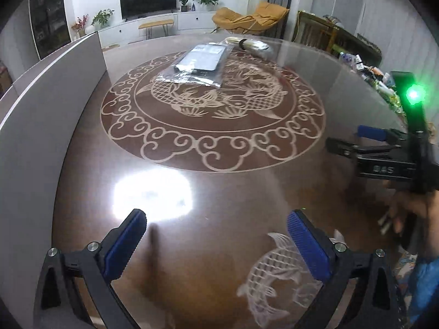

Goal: Organize objects
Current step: 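Return both empty tools to the table, then move the left tool toward the bagged phone case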

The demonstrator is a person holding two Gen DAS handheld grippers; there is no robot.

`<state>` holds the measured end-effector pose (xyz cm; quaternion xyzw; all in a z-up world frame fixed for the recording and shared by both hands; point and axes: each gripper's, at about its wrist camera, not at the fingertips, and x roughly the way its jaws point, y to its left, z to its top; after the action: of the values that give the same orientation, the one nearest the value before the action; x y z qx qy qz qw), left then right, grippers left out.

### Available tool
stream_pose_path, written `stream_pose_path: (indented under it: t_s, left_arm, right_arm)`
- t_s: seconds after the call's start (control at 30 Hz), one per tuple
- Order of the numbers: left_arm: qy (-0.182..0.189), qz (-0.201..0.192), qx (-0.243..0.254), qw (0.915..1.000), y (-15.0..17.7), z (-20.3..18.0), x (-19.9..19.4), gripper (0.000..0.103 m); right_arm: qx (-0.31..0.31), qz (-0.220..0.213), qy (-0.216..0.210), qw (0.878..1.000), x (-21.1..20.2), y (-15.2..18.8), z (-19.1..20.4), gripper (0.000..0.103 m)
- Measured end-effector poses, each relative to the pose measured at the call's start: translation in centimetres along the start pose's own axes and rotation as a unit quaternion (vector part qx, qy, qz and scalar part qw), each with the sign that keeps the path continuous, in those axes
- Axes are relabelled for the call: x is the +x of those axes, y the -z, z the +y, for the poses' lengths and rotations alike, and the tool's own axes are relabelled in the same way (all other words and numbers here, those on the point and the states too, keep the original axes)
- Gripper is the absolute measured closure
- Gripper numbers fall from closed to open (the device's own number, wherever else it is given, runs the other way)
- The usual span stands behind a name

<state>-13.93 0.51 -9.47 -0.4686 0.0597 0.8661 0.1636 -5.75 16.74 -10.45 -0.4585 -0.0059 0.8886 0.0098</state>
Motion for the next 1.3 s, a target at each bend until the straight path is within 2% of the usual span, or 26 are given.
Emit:
stream_pose_path:
  t_s: [0.27,0.47,0.77,1.3]
  left_arm:
    - [-0.011,0.01,-0.009,0.9999,-0.4,0.7,1.0,0.0]
    - [-0.025,0.015,0.013,0.9995,-0.3,0.0,1.4,0.0]
    - [-0.036,0.025,-0.004,0.999,-0.4,0.0,1.4,0.0]
    - [-0.028,0.037,0.007,0.9989,-0.6,0.1,1.6,0.0]
  right_arm:
    - [0.0,0.0,0.0,1.0,0.0,0.0,0.1,0.0]
    - [0.0,0.0,0.0,1.0,0.0,0.0,0.1,0.0]
    - [0.0,0.0,0.0,1.0,0.0,0.0,0.1,0.0]
    - [0.0,0.0,-0.001,1.0,0.0,0.0,0.1,0.0]
